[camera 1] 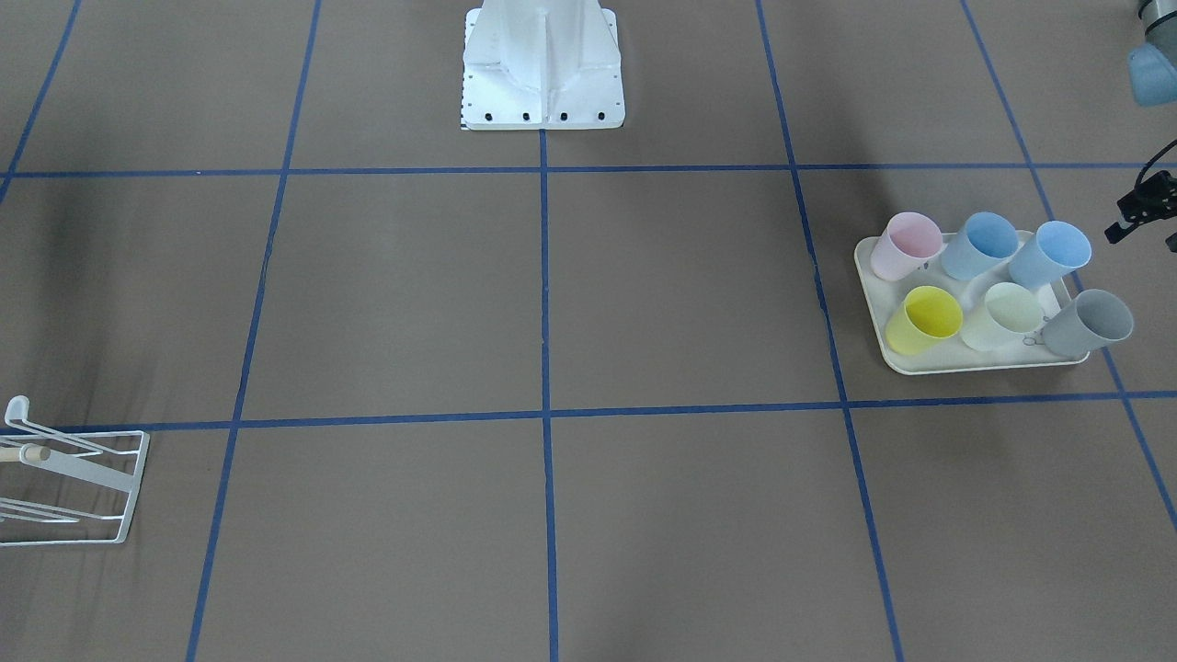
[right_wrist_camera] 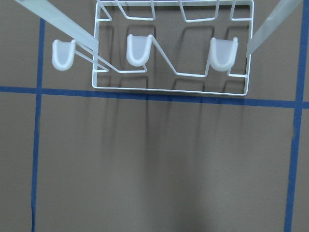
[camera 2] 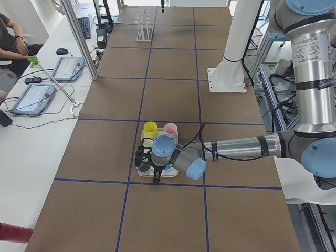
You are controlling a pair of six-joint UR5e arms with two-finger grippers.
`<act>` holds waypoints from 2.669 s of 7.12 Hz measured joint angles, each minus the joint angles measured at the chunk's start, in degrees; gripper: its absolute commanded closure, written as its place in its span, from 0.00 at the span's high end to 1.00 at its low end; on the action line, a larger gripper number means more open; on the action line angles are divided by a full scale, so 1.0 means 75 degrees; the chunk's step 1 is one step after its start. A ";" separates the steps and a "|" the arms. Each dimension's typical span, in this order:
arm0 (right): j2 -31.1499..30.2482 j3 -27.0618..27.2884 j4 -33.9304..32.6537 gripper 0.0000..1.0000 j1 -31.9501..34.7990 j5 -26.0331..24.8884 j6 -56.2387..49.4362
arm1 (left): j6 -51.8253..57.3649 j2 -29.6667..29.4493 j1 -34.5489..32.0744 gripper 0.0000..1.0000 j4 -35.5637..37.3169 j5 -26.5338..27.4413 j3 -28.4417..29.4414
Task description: Transfer IKEA cup to right arm and place on rack
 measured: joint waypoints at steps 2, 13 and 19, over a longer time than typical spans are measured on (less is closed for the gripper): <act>0.0004 0.0008 0.0017 1.00 -0.0044 0.0083 0.0040 | -0.0033 0.0044 0.0155 1.00 -0.0397 -0.0050 0.0136; 0.0024 0.0060 0.0024 1.00 -0.0106 0.0156 0.0062 | -0.0513 -0.0035 0.1018 0.00 -0.0796 -0.0022 0.0691; 0.0044 0.0322 0.0040 1.00 -0.0256 0.0158 0.0533 | -0.0794 0.0515 -0.0200 0.00 -0.0646 -0.0005 -0.0800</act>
